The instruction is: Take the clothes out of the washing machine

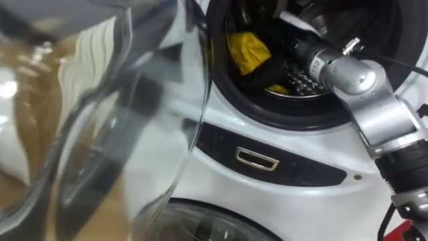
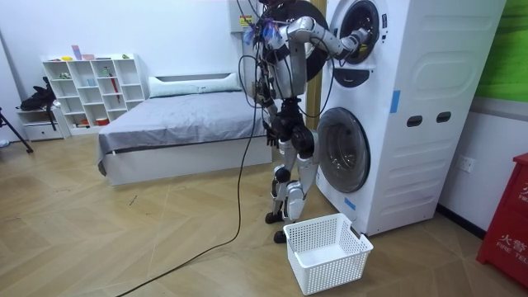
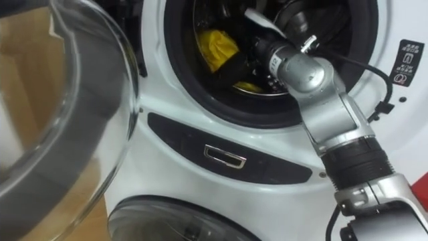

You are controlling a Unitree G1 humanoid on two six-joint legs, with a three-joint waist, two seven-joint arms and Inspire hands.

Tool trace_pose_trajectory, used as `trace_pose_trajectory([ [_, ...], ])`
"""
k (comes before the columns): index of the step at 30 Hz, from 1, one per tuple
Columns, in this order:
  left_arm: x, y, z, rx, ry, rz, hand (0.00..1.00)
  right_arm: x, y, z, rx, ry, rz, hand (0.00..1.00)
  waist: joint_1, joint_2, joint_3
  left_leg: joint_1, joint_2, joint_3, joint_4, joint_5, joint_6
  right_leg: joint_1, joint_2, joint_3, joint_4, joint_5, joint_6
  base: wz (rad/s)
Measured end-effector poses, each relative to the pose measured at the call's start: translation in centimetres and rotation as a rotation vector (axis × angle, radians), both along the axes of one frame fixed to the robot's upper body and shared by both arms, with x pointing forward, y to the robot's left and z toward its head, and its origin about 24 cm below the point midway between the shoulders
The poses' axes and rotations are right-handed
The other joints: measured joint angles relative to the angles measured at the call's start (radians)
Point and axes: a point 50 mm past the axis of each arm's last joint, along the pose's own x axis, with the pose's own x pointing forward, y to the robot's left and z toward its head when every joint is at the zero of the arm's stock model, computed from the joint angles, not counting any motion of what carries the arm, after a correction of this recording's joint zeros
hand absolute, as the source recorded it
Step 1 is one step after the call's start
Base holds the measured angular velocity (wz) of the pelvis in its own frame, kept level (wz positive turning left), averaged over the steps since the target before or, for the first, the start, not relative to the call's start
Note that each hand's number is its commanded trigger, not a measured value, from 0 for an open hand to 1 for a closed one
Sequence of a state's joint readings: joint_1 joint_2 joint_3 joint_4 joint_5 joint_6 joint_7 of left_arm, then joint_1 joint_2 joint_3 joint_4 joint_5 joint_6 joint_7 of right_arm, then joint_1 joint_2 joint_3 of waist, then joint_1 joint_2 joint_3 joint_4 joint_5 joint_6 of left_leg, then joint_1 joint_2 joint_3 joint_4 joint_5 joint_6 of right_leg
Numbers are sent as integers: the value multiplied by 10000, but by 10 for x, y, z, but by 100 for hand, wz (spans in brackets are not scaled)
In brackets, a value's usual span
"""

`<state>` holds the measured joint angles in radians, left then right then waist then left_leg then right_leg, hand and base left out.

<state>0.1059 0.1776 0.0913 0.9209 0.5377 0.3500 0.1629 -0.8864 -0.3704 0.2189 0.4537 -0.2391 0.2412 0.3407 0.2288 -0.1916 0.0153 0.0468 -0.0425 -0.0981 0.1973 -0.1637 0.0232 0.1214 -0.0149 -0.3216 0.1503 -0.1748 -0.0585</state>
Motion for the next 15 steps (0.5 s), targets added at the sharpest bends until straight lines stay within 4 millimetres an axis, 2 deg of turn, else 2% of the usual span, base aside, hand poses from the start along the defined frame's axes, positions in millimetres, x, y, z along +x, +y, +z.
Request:
trace_pose_trajectory([
  [5, 2, 1, 1, -86, -107, 76, 0, 0, 0, -3, -466, -44, -146, 100, 142, 55, -8, 168, -22, 50, -38, -21, 23, 91, -8, 128, 7, -47, 34, -4],
  [10, 4, 1, 1, -78, -155, 29, 0, -6, 6, 3, -1615, -791, -124, 100, 228, 59, -11, 178, -9, 123, -118, -20, 28, 56, -2, 194, 37, -39, 40, -4],
  [15, 6, -2, 1, -48, -312, -200, 0, -9, 10, 6, -1701, -1293, -237, 100, 242, 76, -22, 163, 10, 181, -192, -20, 28, 3, 7, 204, 49, -33, 35, -4],
])
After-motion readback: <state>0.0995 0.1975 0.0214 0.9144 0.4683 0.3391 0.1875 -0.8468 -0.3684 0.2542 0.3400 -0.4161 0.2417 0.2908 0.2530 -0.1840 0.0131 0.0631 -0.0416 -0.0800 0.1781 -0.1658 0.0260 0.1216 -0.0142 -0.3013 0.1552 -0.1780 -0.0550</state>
